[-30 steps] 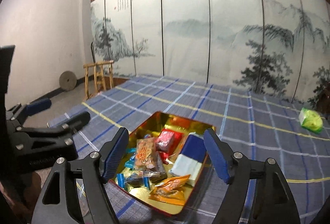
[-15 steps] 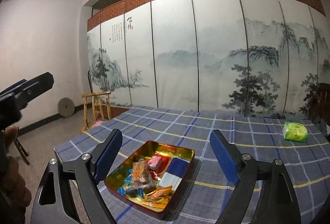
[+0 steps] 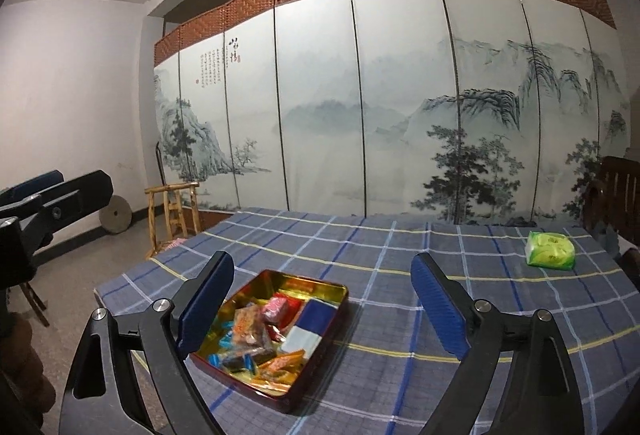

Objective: Organize snacks

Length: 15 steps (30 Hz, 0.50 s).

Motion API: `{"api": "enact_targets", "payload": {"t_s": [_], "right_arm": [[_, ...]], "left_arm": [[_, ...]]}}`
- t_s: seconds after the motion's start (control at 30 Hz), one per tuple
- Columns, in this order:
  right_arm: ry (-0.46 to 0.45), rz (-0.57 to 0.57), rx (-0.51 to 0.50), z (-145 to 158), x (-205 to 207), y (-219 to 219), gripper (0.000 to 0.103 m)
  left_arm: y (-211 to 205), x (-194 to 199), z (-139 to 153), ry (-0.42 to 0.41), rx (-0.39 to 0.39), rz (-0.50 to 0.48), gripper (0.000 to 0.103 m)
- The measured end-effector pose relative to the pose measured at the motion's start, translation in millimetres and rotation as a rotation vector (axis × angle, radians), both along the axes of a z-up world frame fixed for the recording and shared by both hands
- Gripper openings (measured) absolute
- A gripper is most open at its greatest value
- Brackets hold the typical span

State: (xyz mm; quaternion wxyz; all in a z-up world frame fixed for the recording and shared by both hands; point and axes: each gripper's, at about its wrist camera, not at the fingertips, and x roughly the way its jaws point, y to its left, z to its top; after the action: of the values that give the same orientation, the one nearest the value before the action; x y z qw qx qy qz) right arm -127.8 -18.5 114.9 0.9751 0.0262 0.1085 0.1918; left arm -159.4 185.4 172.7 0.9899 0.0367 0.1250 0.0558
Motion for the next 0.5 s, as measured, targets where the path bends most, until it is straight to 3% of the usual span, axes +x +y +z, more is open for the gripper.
{"api": "enact_targets", "payload": {"t_s": [0.5], "right_arm": [[0.015,-0.026,-0.046,-8.0,-0.5,13.5,0.096]], "left_arm": [[9.3,19.0,-31.1,0.123,-0.035,0.053,0.103]]}}
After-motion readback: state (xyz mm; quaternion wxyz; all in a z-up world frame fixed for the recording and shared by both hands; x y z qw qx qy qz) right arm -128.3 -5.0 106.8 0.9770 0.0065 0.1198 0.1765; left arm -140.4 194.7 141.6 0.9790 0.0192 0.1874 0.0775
